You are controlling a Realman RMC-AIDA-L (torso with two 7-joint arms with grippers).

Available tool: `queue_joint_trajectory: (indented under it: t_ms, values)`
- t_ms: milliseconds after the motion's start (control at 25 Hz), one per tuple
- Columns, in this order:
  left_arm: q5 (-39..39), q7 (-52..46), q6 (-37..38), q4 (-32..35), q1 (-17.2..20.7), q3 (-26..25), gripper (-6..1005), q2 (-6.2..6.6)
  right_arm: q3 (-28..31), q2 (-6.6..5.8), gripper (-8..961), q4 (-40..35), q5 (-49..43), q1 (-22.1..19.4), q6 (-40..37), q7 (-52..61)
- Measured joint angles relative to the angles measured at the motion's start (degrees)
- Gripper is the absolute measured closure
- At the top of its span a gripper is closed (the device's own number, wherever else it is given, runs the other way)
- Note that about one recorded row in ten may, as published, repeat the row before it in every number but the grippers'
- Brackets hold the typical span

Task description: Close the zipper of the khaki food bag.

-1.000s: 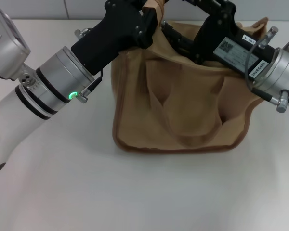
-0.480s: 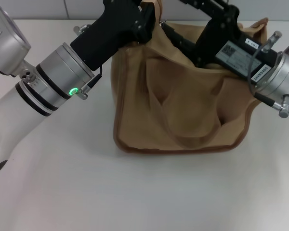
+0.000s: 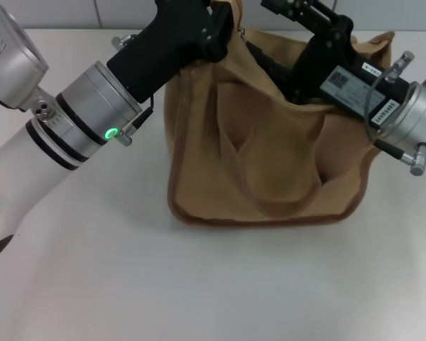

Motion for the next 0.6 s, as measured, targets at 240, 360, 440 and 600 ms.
queue_joint_trajectory:
  t_ms: [240, 360, 440, 600]
  values:
    - [-0.14, 0.21, 0.00, -0.28, -0.07, 0.00, 983, 0.00, 0.43, 0.09, 190, -0.14, 0.01, 0.98, 0.92, -0.49]
    - [-0.16, 0.16, 0.00, -0.27, -0.15, 0.00, 983, -0.01, 0.47, 0.09, 190, -0.17, 0.02, 1.93, 0.79, -0.62]
    - [-0.16, 0.15, 0.01, -0.27, -0.16, 0.00, 983, 0.00, 0.48, 0.09, 190, -0.18, 0.02, 2.04, 0.63, -0.67]
    - [-0.17, 0.08, 0.03, -0.28, -0.16, 0.01, 983, -0.01, 0.75, 0.08, 190, -0.17, 0.21, 1.89, 0.42, -0.79]
